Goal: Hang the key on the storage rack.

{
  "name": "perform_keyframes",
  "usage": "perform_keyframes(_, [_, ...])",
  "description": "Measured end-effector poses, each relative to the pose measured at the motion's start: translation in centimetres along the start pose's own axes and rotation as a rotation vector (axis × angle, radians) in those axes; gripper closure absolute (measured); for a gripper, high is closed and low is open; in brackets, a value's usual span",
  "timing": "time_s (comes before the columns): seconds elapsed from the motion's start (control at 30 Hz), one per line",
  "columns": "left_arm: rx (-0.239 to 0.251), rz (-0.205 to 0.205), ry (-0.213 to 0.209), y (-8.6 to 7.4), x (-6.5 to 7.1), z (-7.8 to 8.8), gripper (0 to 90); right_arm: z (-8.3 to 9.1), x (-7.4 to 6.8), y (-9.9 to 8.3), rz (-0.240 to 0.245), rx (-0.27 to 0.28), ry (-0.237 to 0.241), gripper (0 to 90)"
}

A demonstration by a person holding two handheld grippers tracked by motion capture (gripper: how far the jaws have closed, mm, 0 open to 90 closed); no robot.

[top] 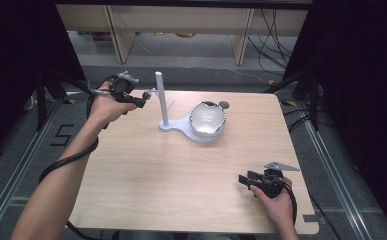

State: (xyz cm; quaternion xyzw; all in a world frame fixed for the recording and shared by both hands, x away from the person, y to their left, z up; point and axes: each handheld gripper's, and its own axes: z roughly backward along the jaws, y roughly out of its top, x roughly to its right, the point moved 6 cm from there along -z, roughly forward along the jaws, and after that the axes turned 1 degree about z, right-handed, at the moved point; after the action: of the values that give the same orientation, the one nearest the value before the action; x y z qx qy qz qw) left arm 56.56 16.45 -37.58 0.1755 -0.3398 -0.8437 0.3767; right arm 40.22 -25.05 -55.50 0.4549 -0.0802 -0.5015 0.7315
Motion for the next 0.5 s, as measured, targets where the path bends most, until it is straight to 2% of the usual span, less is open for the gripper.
perform_keyframes(0.03, [0.005, 0.011, -0.022, 0.00, -0.09, -0.08, 83.0, -0.07, -0.34, -0.05, -0.041, 0.001, 0.017, 47.5])
perform_keyframes(0.1, [0.007, 0.021, -0.033, -0.03, -0.17, -0.18, 83.0, -0.12, -0.24, -0.07, -0.039, 0.000, 0.004, 47.5])
perform_keyframes(0.4, [0.010, 0.073, -0.087, -0.35, -0.63, -0.66, 83.0, -0.10, -0.26, -0.07, -0.041, 0.000, 0.006, 47.5])
perform_keyframes(0.43, [0.023, 0.086, -0.093, -0.34, -0.62, -0.78, 82.9, -0.10, -0.25, -0.07, -0.040, 0.000, 0.006, 47.5])
perform_keyframes(0.47, [0.022, 0.088, -0.098, -0.38, -0.74, -0.81, 83.0, -0.07, 0.08, 0.00, -0.003, 0.005, -0.006, 47.5])
perform_keyframes(0.5, [0.025, 0.095, -0.104, -0.40, -0.79, -0.86, 83.0, -0.01, 0.11, -0.01, -0.001, 0.001, -0.007, 47.6])
